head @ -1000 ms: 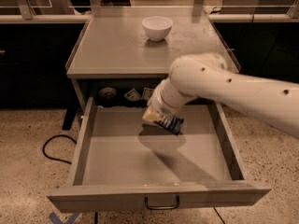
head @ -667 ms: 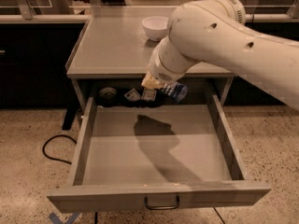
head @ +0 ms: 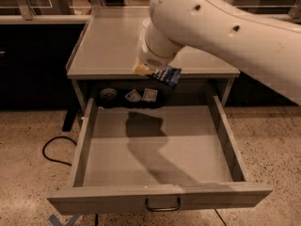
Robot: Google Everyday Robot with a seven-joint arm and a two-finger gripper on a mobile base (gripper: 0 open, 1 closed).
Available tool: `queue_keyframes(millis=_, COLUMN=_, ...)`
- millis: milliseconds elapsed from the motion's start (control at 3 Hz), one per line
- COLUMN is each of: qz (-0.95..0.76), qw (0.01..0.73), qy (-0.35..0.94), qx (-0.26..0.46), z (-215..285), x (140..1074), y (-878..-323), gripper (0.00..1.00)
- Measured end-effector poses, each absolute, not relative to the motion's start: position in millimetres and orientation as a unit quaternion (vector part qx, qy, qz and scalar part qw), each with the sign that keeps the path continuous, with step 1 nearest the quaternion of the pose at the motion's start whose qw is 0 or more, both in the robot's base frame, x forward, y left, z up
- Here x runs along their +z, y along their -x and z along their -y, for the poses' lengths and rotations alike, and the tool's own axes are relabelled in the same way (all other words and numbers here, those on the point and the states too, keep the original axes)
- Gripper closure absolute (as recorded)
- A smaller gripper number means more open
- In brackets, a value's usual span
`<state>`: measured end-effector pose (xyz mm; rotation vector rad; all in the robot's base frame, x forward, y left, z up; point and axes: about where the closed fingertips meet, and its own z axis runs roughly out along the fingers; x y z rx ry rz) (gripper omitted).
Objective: Pick rxbar blueberry from top drawer and place on counter
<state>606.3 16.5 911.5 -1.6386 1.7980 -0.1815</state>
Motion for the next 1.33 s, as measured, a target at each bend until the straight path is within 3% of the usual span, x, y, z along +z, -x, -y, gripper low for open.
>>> queue_keyframes(millis=333, qz=-0.667, qw=0.365, qy=0.635, qx=-0.141, z=-43, x=994, y=-635, gripper=1.0)
queue_keyframes(millis=667, qz=-0.64, qw=0.385, qy=0.644, qx=-0.167, z=-74, x=1036, y=-641, gripper=1.0)
queue_keyframes(millis=1000, qz=-0.642, qw=0.385, qy=0.642, qx=-0.166, z=-73, x=1035, y=-641, gripper=1.0)
queue_keyframes(millis=1333, qz=-0.657, qw=0.376, qy=0.619, qx=-0.211, z=-22, x=1049, y=-677, gripper=1.0)
